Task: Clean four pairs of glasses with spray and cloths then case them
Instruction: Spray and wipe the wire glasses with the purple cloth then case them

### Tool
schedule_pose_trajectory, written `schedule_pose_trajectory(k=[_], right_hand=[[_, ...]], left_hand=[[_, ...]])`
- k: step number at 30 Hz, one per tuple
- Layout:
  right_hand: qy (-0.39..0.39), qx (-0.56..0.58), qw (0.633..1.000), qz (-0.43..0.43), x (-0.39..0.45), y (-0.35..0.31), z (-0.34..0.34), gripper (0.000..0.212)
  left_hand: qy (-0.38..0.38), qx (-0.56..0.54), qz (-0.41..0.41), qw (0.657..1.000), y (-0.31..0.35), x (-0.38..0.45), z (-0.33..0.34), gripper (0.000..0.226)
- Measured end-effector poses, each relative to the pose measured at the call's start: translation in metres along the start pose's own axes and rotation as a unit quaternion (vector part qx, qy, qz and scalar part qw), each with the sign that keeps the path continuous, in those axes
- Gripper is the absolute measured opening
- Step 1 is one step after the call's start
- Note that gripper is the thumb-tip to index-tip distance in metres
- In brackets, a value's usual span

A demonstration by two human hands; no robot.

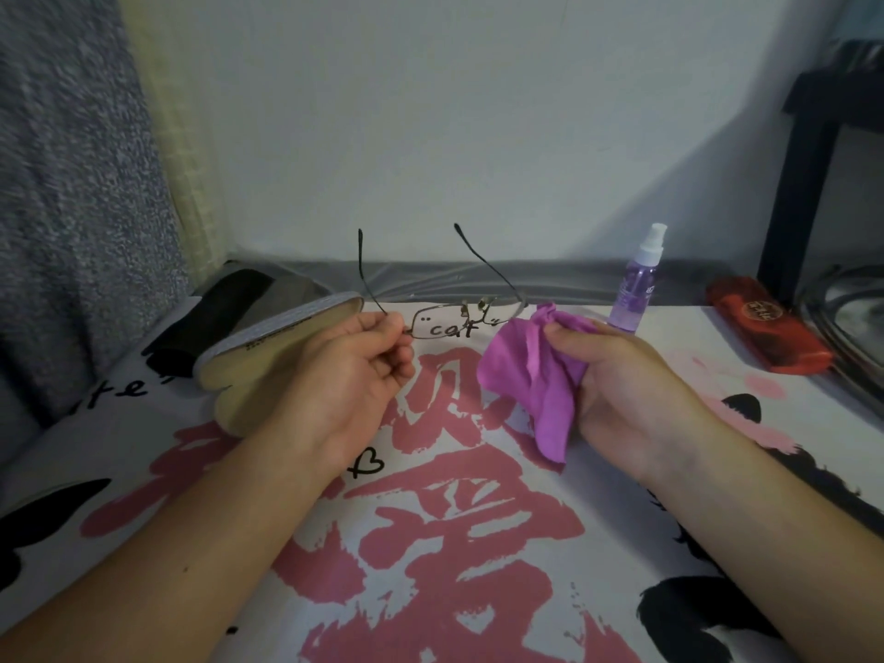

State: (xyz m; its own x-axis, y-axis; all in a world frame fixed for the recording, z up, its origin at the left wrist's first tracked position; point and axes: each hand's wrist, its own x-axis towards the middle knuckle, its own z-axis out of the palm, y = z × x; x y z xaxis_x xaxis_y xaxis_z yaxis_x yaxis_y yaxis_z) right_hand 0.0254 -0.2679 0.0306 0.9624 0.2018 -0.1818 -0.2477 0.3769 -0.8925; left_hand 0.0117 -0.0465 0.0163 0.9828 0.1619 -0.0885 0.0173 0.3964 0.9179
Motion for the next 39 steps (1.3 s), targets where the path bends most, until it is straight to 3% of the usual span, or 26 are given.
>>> schedule_pose_trajectory(k=[7,10,14,22,25,34,39], right_hand=[[-0.021,0.015,1.000,0.013,0.003,0.007,0.000,0.024],[-0.037,0.094,0.995,0.007,0.005,0.008,0.002,0.037],[-0.072,0.169,0.983,-0.026,0.005,0.006,0.004,0.040],[-0.079,0.159,0.981,-0.074,0.006,0.003,0.003,0.039],[-0.053,0.151,0.985,-0.070,0.008,0.004,0.000,0.052],[-0.104,0.120,0.979,-0.131,0.003,0.000,0.002,0.057],[-0.074,0.136,0.978,-0.137,-0.001,-0.010,0.002,0.075]], left_hand=[[-0.027,-0.126,-0.044,0.991,0.005,-0.002,0.002,0.009],[-0.041,-0.179,-0.060,0.981,0.007,-0.002,0.003,0.005],[-0.047,-0.221,-0.080,0.971,0.009,-0.003,0.005,0.004],[-0.059,-0.150,-0.121,0.979,-0.004,-0.011,0.021,0.007],[-0.068,-0.129,-0.129,0.981,-0.006,-0.013,0.022,0.002],[-0.067,-0.098,-0.145,0.982,-0.002,-0.015,0.020,0.009],[-0.052,-0.070,-0.134,0.987,0.001,-0.015,0.017,0.012]])
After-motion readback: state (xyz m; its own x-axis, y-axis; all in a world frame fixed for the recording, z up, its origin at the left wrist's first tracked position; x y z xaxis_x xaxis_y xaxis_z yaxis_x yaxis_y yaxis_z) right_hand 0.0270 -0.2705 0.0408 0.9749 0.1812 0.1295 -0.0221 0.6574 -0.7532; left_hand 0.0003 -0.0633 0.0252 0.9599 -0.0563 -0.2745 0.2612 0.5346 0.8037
